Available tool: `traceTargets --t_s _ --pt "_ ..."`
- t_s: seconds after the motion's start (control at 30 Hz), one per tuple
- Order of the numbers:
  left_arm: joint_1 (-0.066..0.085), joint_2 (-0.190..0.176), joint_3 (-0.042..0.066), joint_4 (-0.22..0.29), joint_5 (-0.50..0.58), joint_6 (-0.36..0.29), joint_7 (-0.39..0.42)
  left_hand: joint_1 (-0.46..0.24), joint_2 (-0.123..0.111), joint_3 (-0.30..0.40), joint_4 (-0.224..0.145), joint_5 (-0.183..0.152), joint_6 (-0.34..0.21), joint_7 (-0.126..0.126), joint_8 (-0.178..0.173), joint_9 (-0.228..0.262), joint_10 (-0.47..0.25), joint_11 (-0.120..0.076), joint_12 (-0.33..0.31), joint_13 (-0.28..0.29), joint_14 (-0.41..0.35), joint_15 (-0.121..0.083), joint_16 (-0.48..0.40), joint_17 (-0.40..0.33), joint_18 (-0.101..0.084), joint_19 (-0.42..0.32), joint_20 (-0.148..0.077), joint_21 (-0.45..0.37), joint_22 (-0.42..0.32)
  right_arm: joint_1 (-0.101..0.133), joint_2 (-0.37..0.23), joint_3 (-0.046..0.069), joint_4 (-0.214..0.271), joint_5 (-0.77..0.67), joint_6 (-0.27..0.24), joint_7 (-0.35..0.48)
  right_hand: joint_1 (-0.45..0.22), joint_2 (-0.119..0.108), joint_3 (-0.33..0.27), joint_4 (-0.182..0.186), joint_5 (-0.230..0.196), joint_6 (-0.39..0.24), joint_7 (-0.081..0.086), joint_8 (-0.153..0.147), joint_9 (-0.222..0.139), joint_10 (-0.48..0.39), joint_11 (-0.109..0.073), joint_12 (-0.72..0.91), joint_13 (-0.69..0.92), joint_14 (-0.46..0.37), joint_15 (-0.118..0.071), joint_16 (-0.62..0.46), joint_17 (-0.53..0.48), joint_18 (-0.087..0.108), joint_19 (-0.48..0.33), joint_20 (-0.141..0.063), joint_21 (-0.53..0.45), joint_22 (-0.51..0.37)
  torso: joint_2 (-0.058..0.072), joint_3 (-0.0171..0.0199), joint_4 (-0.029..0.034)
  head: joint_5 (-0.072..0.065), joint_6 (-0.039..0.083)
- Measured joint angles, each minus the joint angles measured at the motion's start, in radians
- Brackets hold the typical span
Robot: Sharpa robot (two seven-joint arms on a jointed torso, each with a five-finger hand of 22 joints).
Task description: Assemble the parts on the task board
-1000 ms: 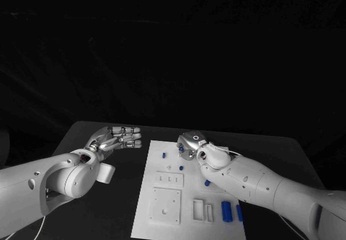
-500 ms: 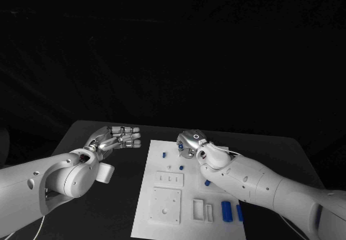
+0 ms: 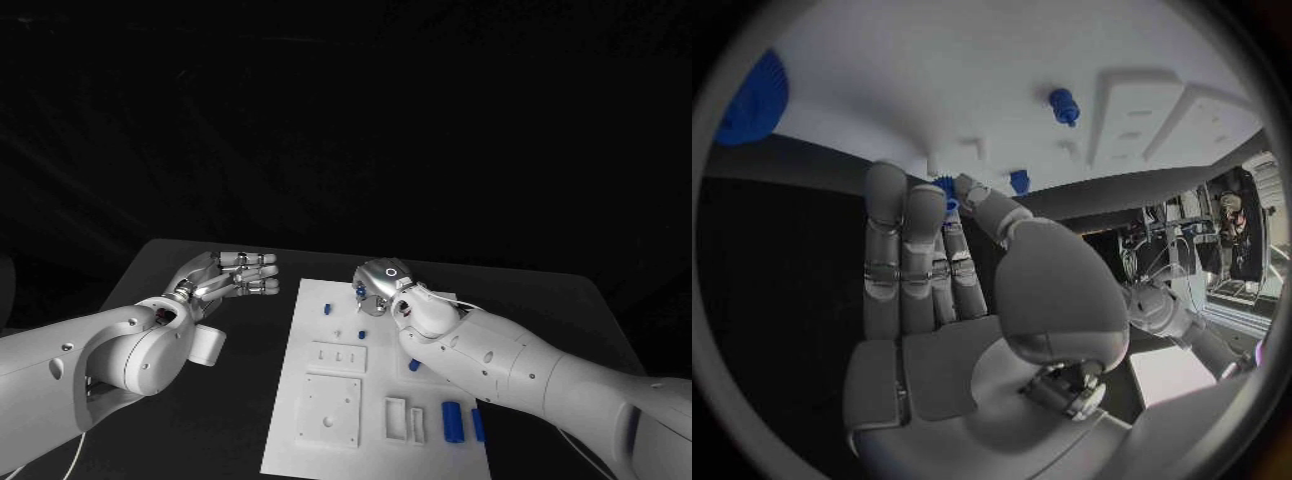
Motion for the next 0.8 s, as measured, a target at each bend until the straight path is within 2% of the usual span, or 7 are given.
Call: traceTargets --t_s 0.57,0.8 --pt "0.001 0.015 0.000 -0.017 -0.001 0.001 -0.001 0.000 0.000 0.000 0.000 0.000 0.000 0.000 0.000 0.000 0.000 0.000 0.000 0.000 0.000 0.000 0.000 0.000 0.000 0.000 0.000 0.000 0.000 0.001 -0.005 0.000 -0.008 -0.016 0.037 -0.023 -0.003 -0.003 0.000 0.000 -0.001 -0.001 0.001 0.000 0.000 0.003 -0.003 0.000 0.000 0.000 0.000 0.000 0.000 -0.005 0.000 0.000 -0.006 0.004 0.003 -0.0054 0.0022 -0.005 -0.006" --pt "0.001 0.018 0.000 -0.019 -0.001 0.001 -0.001 0.000 0.000 0.000 0.000 0.000 0.000 0.000 0.000 0.000 0.000 0.000 0.000 0.000 0.000 0.000 0.000 0.000 0.000 0.000 0.000 0.000 0.000 0.002 0.001 0.000 -0.014 -0.018 0.038 -0.027 -0.001 -0.001 0.000 0.000 -0.001 -0.001 0.001 -0.001 -0.001 0.003 -0.003 -0.002 0.000 0.000 0.000 0.000 0.000 -0.006 0.000 0.000 -0.016 0.013 0.003 -0.0060 0.0047 -0.007 -0.005"
